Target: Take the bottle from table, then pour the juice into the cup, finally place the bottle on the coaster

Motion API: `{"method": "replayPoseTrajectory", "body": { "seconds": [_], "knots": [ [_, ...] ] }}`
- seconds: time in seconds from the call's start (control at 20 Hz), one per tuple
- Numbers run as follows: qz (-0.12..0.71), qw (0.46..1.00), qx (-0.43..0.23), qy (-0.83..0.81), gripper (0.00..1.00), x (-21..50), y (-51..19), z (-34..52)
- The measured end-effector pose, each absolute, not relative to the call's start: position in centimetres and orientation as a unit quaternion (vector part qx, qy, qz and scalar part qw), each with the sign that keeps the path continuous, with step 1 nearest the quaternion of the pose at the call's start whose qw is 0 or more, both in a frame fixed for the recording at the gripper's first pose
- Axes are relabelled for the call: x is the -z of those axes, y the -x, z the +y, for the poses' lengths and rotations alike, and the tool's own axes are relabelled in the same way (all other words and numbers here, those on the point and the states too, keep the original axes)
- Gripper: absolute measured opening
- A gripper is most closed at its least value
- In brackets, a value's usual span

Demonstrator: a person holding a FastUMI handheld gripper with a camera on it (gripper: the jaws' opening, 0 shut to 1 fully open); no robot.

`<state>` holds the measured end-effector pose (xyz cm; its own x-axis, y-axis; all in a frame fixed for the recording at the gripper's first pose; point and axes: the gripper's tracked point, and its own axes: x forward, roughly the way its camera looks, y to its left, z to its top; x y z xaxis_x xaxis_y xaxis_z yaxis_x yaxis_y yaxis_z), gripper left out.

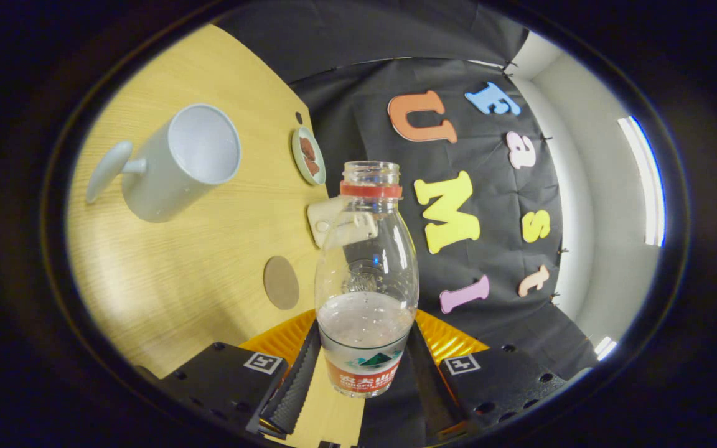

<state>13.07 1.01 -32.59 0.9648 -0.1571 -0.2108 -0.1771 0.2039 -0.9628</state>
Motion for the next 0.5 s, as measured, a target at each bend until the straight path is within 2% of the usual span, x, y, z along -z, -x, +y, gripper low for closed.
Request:
{"method": "replayPoseTrajectory", "body": {
  "seconds": [0.5],
  "knots": [
    [0.114, 0.695, -0.01, 0.71, 0.79, 31.3, -12.8, 2.7]
  ]
}}
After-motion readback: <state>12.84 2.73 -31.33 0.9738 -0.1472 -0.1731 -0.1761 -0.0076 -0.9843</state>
